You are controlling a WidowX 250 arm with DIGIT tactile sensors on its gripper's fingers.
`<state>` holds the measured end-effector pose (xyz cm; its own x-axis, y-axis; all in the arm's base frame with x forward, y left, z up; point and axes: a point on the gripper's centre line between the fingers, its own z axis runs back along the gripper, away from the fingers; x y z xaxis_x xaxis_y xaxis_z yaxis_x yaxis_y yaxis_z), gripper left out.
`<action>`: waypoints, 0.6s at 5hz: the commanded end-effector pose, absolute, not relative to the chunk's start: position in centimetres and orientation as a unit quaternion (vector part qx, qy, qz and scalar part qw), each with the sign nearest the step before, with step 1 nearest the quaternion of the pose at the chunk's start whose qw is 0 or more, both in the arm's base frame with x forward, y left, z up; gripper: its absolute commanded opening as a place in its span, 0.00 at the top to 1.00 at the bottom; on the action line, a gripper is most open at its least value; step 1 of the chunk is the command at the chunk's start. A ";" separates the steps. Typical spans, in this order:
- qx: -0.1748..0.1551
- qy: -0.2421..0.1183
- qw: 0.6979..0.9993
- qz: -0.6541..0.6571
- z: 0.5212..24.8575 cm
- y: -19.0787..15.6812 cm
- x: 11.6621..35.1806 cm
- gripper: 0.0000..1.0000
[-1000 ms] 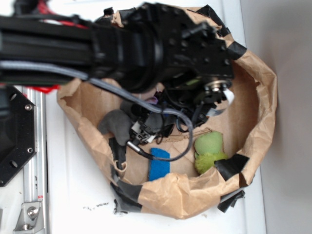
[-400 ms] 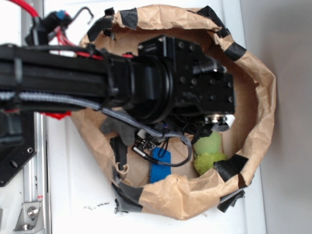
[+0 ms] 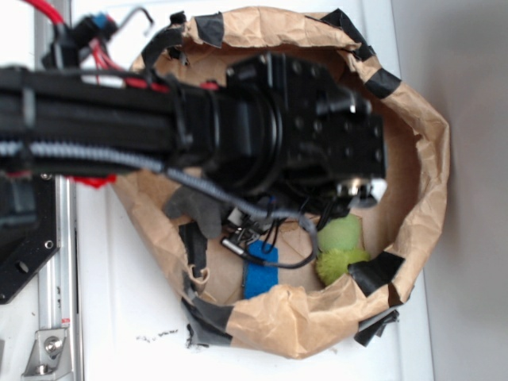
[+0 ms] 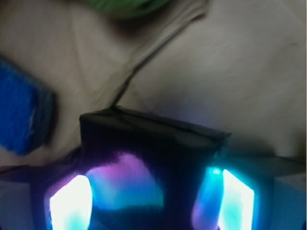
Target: Grab the black box.
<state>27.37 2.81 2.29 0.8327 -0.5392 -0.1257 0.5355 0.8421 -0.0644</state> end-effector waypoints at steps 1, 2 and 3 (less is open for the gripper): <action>-0.008 -0.054 0.981 -0.184 12.0 7.5 27.3 1.00; -0.020 -0.058 0.976 -0.209 15.0 5.5 26.4 1.00; 0.005 -0.039 0.973 -0.226 15.2 3.3 25.8 1.00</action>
<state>26.02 3.91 14.31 0.8986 -0.4376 0.0333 0.4380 0.8989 -0.0071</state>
